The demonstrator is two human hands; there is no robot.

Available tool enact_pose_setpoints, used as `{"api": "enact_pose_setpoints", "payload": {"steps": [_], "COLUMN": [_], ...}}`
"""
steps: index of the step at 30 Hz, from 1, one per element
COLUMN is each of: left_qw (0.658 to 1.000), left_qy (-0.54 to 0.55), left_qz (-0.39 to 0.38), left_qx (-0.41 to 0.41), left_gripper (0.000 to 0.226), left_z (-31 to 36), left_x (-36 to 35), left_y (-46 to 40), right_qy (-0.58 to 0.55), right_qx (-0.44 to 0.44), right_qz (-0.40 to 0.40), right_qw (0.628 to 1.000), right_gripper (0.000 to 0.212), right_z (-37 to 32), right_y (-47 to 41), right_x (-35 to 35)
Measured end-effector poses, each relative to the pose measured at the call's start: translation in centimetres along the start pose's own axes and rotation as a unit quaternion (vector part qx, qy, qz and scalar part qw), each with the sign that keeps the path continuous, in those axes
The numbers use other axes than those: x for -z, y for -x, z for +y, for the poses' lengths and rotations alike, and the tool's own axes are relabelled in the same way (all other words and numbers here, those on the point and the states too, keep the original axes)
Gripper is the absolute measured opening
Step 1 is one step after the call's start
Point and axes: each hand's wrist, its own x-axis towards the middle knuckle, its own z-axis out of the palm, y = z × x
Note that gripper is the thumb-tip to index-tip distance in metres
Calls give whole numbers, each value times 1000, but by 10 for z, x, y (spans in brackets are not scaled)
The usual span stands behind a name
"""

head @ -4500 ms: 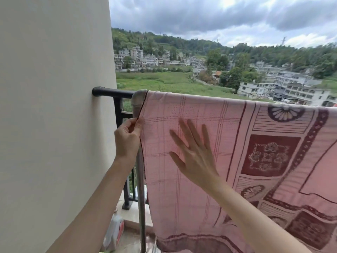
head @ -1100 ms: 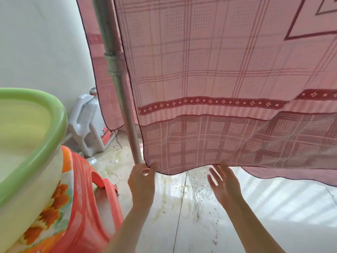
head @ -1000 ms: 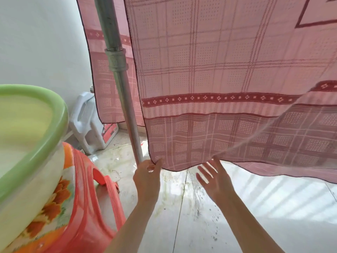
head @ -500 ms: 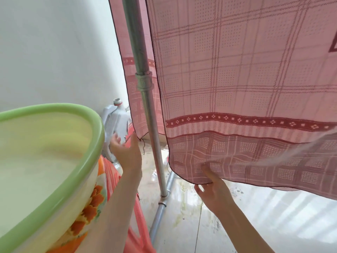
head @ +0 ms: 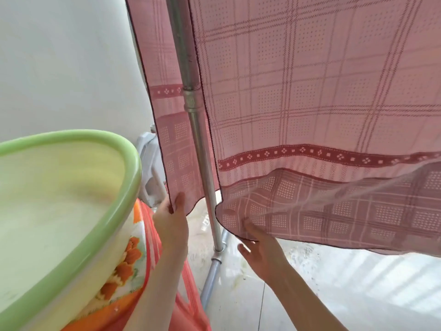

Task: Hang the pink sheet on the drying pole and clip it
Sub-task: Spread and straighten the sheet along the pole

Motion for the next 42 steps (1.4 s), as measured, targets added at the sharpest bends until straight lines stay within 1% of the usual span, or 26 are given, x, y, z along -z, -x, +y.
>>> {"api": "enact_pose_setpoints", "payload": {"steps": [1,5,6,8,10,12,14,16,18,21,24,26,27,29,31,33,34,35,36,38,39,41,42], "left_qw": [1000,997,996,993,993,995,996,993,987,988,990,986,986,990,994,994,994,994,994,994,993,993,993], "left_qy": [-2,25,45,96,110,90,54,-19,-72,-70,-8,-19,-36,-65,-63,-48,-36,-24,-12,6,13,13,15], "left_qz": [-9,-73,-74,-57,-41,-39,-37,-44,-65,-99,-139,-164,-159,-124,-93,-73,-65,-59,-54,-42,-35,-15,-4], "left_qx": [4,18,19,27,22,-3,-53,-110,-125,-94,-39,-31,-30,-26,13,58,75,89,97,105,110,119,119], "left_gripper": [36,17,18,28,34,37,34,27,29,29,17,7,3,17,27,27,27,28,32,37,35,21,21], "left_z": [-4,-6,-4,0,6,9,7,2,-3,6,15,15,12,4,-2,-8,-9,-10,-9,-8,-8,-7,-8], "left_x": [4,20,24,32,35,34,33,36,38,35,30,29,30,32,32,28,25,21,17,7,3,-5,-9], "left_y": [10,31,35,41,48,53,53,47,42,41,42,40,39,36,31,25,23,21,19,13,8,-5,-12], "right_qy": [1,-35,-44,-52,-54,-56,-61,-58,-45,-32,-10,13,24,48,73,96,93,77,55,16,-6,-36,-50], "right_qx": [-6,-26,-30,-36,-41,-42,-39,-37,-37,-33,-28,-24,-21,-13,-5,-8,-13,-16,-14,8,23,57,76], "right_qz": [-3,-1,-3,-10,-24,-37,-46,-47,-43,-42,-56,-61,-61,-57,-52,-46,-45,-45,-45,-41,-40,-45,-45], "right_qw": [1000,999,999,998,997,997,996,997,997,998,998,998,998,997,996,994,995,996,997,999,999,997,995], "right_gripper": [5,3,5,6,5,7,9,9,10,14,10,6,7,9,9,10,17,24,25,11,8,12,15], "right_z": [6,22,24,29,34,37,38,40,42,44,46,49,50,51,52,51,49,44,37,17,5,-22,-35], "right_y": [-1,-3,-3,-4,-6,-7,-9,-11,-13,-16,-16,-16,-16,-17,-16,-13,-11,-9,-6,0,4,15,21], "right_x": [-4,-15,-17,-23,-28,-32,-34,-31,-27,-23,-24,-24,-25,-26,-26,-26,-25,-22,-19,-8,0,17,25]}}
